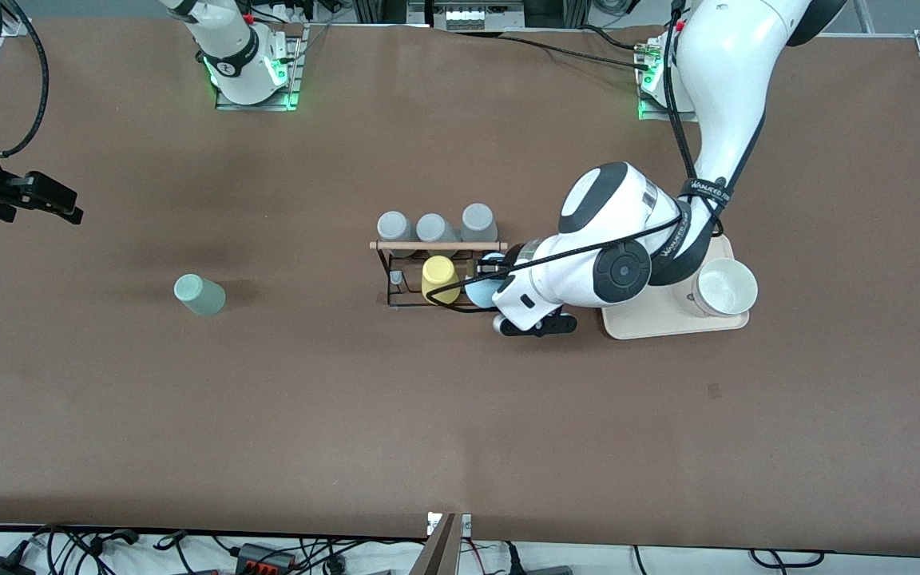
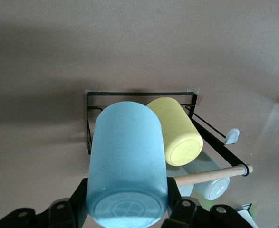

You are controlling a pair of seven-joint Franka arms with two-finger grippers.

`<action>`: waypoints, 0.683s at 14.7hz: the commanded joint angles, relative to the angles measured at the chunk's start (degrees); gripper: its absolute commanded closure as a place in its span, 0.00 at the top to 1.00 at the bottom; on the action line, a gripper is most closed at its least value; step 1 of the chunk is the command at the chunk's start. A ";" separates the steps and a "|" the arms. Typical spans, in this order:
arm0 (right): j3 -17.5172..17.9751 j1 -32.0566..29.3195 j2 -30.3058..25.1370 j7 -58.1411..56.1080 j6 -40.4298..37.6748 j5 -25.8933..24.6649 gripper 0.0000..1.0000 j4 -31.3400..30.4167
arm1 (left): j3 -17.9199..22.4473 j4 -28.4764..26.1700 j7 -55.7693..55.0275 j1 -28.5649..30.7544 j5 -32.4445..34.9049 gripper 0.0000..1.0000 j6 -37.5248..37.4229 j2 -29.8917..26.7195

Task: Hang scattered cups on rack with three cups
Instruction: 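Hang the light blue cup on the peg beside the yellow cup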

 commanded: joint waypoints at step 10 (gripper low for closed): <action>0.17 -0.03 0.48 -0.27 -0.81 -0.13 1.00 0.65 | 0.30 -0.49 -0.11 -1.44 2.67 0.65 -0.28 0.66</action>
